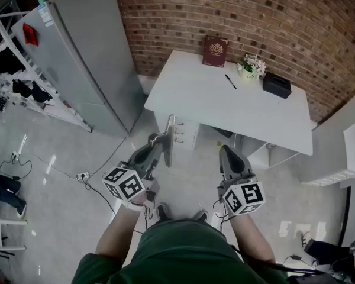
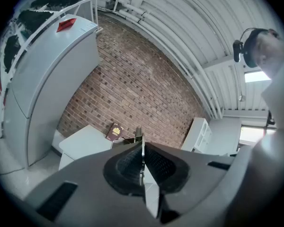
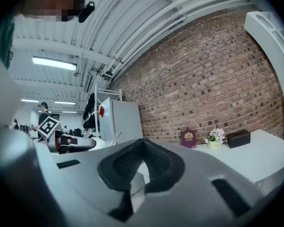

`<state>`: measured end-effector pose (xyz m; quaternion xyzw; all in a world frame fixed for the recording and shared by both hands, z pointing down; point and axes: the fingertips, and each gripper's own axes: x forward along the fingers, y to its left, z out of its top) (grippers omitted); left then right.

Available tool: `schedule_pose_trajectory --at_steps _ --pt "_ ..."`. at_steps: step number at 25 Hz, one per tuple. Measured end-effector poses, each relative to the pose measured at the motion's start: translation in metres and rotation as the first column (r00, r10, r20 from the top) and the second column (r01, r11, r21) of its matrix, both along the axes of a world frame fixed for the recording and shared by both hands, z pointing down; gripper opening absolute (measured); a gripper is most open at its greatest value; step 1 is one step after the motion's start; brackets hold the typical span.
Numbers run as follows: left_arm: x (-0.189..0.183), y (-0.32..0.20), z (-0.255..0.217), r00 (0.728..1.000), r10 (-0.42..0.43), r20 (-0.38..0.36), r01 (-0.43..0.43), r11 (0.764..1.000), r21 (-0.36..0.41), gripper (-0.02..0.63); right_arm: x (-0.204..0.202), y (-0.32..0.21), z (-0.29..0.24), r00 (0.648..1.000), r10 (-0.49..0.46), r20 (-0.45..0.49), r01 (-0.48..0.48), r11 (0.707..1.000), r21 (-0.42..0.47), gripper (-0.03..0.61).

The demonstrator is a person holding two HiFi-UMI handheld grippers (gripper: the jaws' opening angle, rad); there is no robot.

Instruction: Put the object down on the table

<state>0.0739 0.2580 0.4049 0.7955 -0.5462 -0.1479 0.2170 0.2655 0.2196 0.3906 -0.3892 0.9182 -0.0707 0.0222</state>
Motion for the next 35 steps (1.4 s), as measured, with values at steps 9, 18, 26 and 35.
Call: schedule_pose_trajectory --at_steps 9,18,26,35 --pt "-0.052 -0.004 -0.002 0.999 0.051 -0.005 -0.051 0.998 0.028 0.009 -0.050 0.005 -0.009 0.998 0.055 -0.005 -0.055 0.998 0.010 0.003" --pt "-0.120 -0.013 0.001 0.996 0.081 -0.026 -0.080 0.995 0.055 0.008 -0.113 -0.002 -0.008 0.994 0.093 -0.060 -0.092 0.996 0.023 0.003" --pt "-0.169 -0.025 0.008 0.998 0.049 -0.043 -0.047 0.998 0.050 0.008 -0.152 -0.020 0.001 0.993 0.079 -0.086 -0.079 0.997 0.002 0.003" --pt "-0.197 -0.052 0.009 0.999 -0.013 -0.042 0.014 0.999 0.038 0.009 -0.206 -0.069 0.019 0.998 -0.031 -0.046 0.030 0.999 -0.030 0.003"
